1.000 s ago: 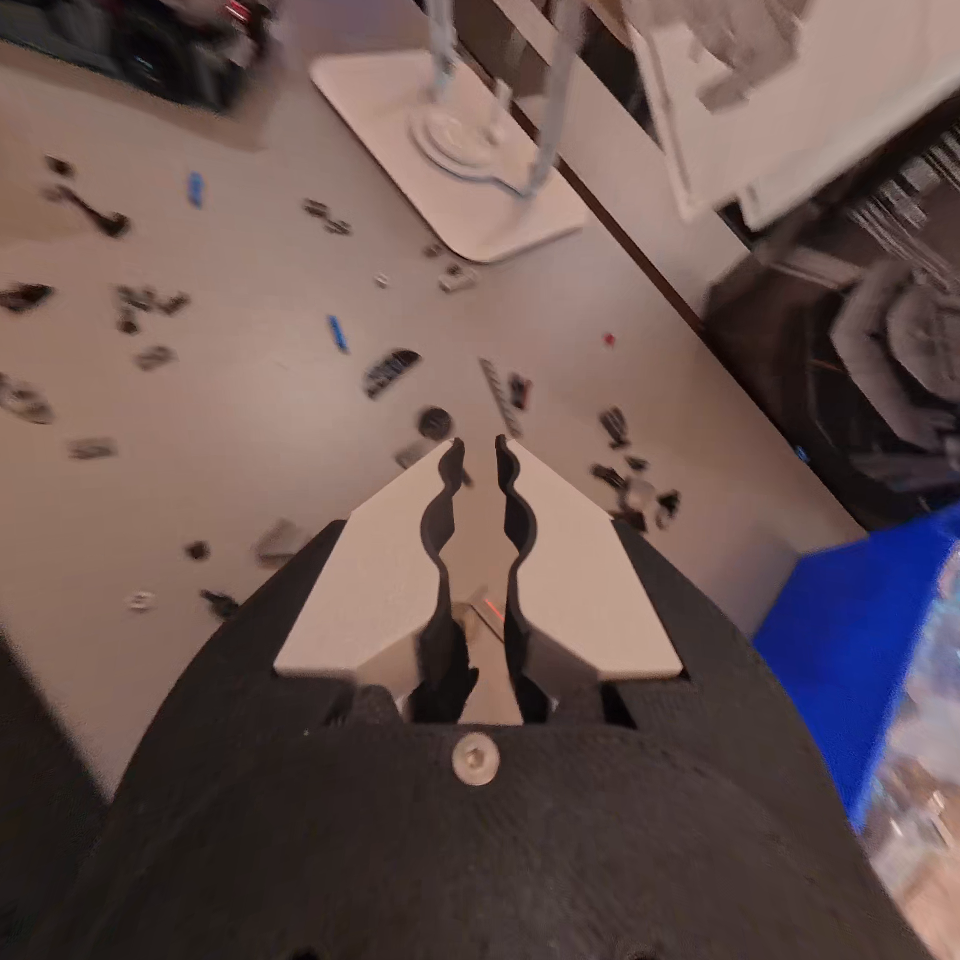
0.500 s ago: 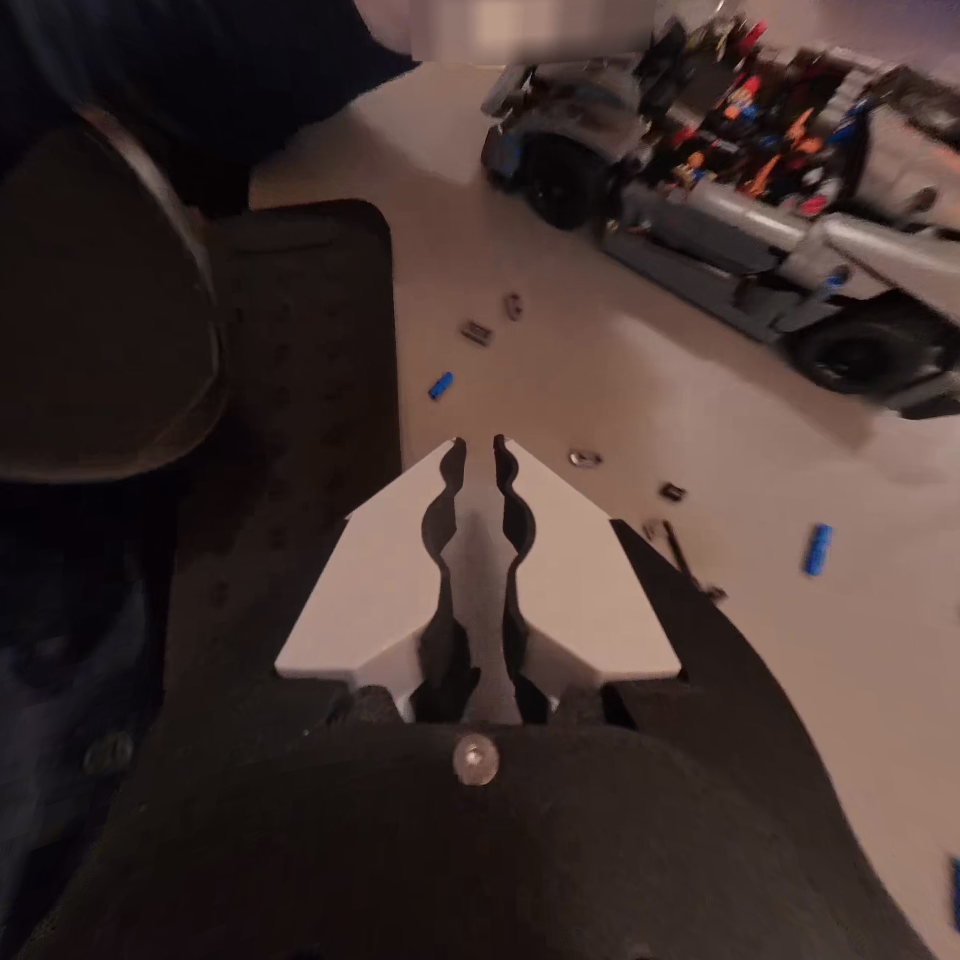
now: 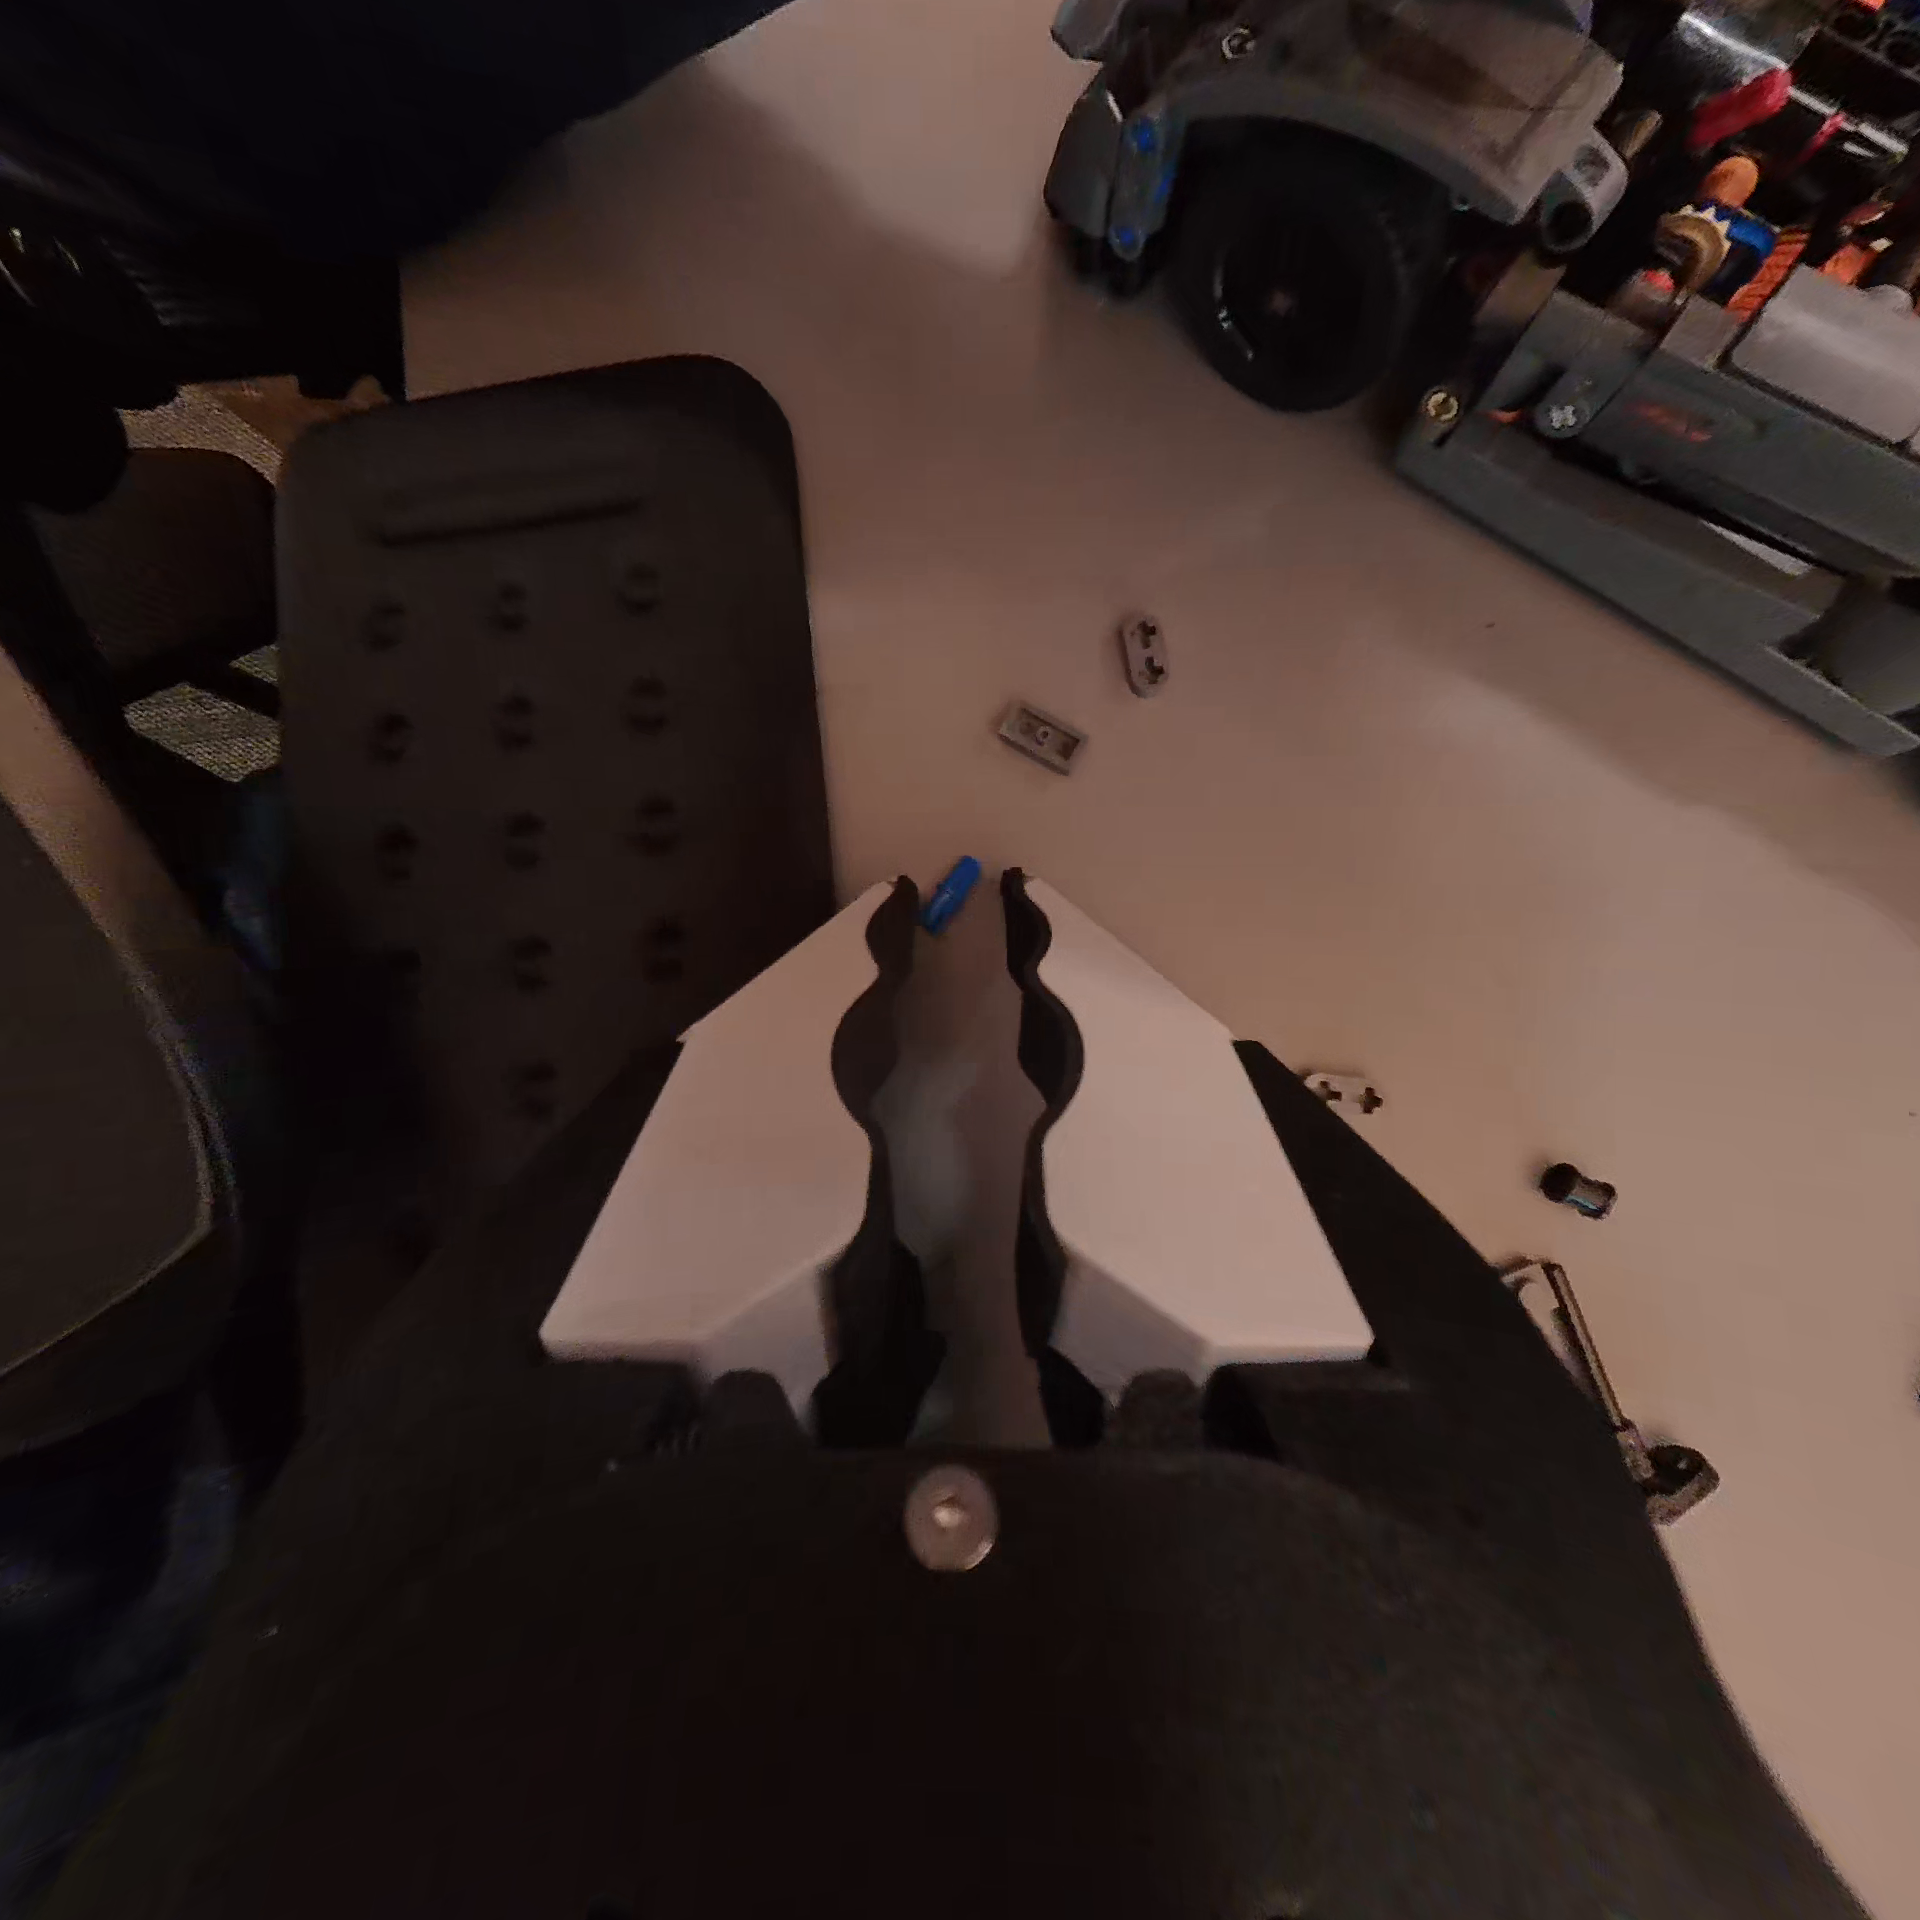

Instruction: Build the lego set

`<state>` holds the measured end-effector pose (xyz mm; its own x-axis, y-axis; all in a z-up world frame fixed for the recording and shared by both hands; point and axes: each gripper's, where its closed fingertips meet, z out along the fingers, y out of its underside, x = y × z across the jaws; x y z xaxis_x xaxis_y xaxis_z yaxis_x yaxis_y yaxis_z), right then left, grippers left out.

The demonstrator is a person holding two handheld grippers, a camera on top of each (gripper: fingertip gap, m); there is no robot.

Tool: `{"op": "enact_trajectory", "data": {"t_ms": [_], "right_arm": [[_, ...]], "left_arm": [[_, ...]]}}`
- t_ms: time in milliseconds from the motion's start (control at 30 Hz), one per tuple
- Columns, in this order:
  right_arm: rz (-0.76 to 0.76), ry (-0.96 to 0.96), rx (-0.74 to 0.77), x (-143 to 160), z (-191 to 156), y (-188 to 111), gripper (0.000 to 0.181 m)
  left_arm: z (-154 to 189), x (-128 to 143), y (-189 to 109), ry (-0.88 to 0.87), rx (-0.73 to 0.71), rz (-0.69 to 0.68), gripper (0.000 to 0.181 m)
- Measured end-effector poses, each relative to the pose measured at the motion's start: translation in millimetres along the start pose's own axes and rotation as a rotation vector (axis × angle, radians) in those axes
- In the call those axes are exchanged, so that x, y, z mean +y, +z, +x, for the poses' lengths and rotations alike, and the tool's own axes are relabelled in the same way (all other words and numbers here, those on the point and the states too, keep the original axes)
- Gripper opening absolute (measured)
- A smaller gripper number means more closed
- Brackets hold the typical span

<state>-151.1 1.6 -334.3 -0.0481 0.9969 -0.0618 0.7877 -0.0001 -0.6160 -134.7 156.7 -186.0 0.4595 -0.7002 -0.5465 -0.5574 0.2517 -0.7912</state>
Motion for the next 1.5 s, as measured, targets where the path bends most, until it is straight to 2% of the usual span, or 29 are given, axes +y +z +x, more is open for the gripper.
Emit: {"op": "enact_trajectory", "data": {"t_ms": [67,233,333,433,667,800,1067,1500], "right_arm": [[-0.001,-0.011,0.013,0.8,0.9,-0.1,0.004],[-0.004,-0.035,0.021,3.7,0.7,-2.7,0.002],[0.023,-0.046,0.038,6.0,6.2,-16.0,0.002],[0.070,-0.067,0.090,12.8,23.1,-42.9,0.002],[0.211,-0.061,0.216,39.0,84.8,-131.2,0.002],[0.253,-0.113,0.240,40.4,100.8,-154.2,0.002],[0.267,-0.266,0.311,32.7,103.6,-150.0,0.002],[0.184,-0.318,0.361,40.4,107.8,-137.5,0.001]], "left_arm": [[0.0,-1.1,-0.8,0.006,-0.004,0.002,0.004],[0.8,-1.0,-0.7,0.005,-0.002,0.004,0.004],[3.1,-1.6,0.3,0.006,0.006,0.005,0.004],[9.1,-2.7,2.7,0.016,0.026,0.000,0.004],[35.3,-8.9,16.9,0.039,0.106,-0.018,0.004],[61.9,-9.4,31.1,0.092,0.163,-0.050,0.005],[98.3,-1.8,53.9,0.143,0.249,-0.114,0.004],[108.8,0.2,60.0,0.148,0.278,-0.125,0.004]]}}
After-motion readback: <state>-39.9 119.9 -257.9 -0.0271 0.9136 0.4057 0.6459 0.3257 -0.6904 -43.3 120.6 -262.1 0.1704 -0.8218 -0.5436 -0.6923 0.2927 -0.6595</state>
